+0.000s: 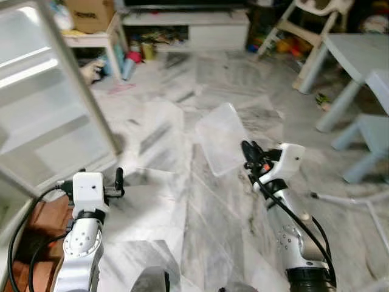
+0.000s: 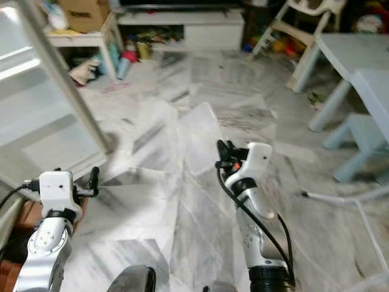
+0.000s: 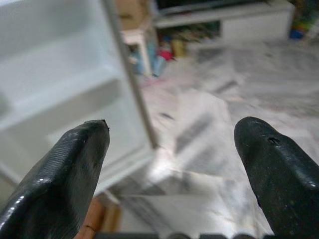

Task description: Restocking fridge

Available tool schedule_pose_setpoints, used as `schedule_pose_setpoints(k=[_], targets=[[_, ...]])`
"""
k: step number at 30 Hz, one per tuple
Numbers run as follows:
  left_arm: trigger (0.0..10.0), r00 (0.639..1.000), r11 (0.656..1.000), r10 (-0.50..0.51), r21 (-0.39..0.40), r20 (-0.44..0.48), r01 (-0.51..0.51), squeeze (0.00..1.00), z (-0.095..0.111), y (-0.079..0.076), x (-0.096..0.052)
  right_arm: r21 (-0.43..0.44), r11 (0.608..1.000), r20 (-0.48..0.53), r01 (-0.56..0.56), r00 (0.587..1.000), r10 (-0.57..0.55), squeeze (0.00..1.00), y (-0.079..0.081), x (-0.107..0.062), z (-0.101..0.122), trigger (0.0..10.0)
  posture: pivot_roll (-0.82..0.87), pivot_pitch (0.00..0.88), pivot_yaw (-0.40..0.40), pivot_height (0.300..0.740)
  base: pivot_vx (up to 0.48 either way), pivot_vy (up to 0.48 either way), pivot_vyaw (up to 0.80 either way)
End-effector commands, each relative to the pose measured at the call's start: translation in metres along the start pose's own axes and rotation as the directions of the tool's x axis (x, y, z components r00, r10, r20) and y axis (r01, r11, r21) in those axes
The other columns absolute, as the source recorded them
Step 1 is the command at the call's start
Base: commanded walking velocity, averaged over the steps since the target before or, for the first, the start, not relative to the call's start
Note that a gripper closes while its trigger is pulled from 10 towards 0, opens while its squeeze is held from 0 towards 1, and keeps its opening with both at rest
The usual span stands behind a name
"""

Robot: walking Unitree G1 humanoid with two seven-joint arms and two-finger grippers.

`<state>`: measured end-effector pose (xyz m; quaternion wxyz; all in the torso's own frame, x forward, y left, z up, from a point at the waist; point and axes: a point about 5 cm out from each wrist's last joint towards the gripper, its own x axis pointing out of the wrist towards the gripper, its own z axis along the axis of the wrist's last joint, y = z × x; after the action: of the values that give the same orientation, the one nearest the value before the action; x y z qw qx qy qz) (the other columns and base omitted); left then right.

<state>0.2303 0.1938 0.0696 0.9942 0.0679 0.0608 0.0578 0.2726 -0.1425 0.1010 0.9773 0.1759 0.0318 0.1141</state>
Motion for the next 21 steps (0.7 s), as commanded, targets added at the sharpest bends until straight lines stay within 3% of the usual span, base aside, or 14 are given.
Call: schedule_pose_setpoints(k=[1, 6, 21], targets=[[10.0, 1.0, 1.0, -0.01, 0.005, 0.029, 0.009, 0.0, 0.006, -0.007, 0.003, -0.006, 1.0, -0.008, 0.024, 1.0, -0.025, 0.0, -0.008, -0.001, 0.0, 10.0, 0.0, 0.0, -0.022, 0.74, 0.0, 0.0, 0.79], [10.0, 0.998, 1.0, 0.027, -0.012, 0.056, -0.027, 0.0, 0.015, -0.004, 0.009, -0.01, 1.0, -0.022, -0.027, 0.999, 0.026, 0.0, -0.003, 0.002, -0.001, 10.0, 0.01, 0.0, -0.037, 0.74, 0.0, 0.0, 0.8], [10.0, 0.999, 0.999, 0.04, -0.011, 0.024, -0.039, 0.0, 0.007, -0.004, 0.005, -0.006, 0.997, -0.023, -0.074, 0.997, 0.074, 0.0, 0.002, 0.0, -0.003, 10.0, -0.01, 0.0, -0.002, 0.74, 0.0, 0.0, 0.79]])
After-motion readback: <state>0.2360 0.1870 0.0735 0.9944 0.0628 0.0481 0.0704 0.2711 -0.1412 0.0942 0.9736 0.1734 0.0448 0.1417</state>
